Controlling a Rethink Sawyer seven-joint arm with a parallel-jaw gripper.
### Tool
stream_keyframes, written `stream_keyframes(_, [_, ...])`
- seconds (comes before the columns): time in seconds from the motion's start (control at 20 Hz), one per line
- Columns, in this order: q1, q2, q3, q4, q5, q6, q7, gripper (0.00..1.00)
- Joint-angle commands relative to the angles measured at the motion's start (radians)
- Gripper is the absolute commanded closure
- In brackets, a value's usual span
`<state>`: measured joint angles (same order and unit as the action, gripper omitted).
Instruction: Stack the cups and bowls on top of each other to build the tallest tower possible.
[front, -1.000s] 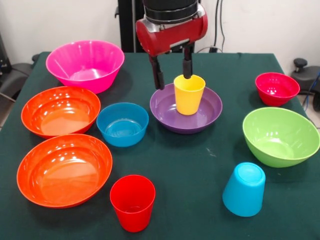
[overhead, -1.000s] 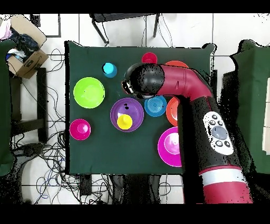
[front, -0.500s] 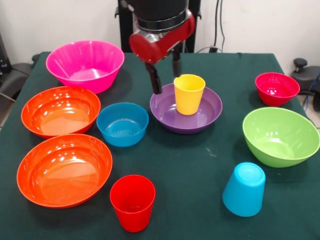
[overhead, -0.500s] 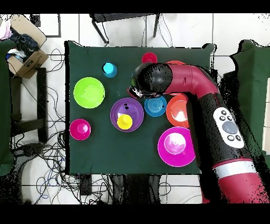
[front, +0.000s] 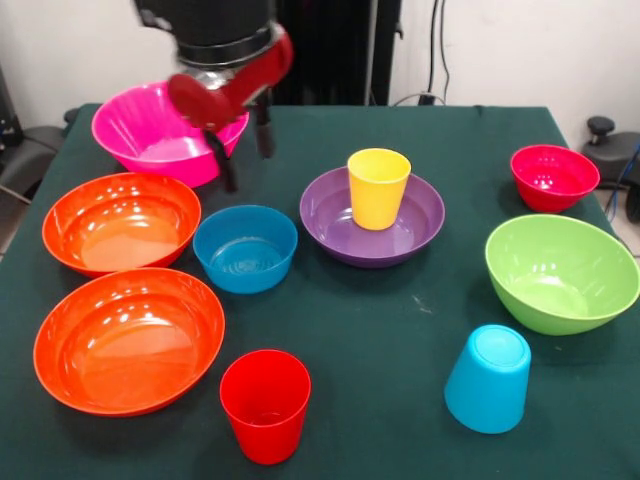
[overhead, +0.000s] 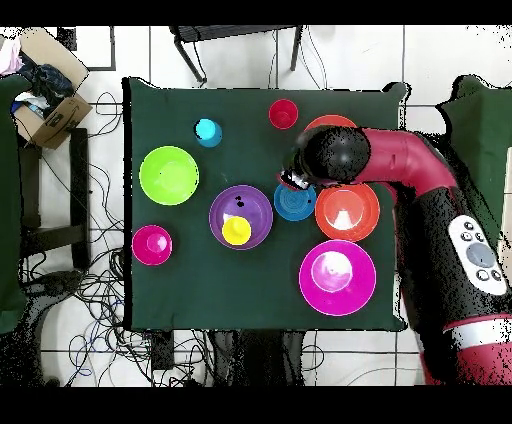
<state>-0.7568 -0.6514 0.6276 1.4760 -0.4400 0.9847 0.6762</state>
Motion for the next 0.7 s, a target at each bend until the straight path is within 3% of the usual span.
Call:
stream_keyframes(0.05, [-0.052,0.089,0.073,0.037,-0.158,-0.013,-0.347,0.0])
stream_keyframes(0.4, [-0.075,0.105,0.106,0.079,-0.241,-0.074,-0.373,0.0])
stream_keyframes(0.7, [-0.095,0.098,0.174,0.128,-0.282,-0.051,-0.443,0.0])
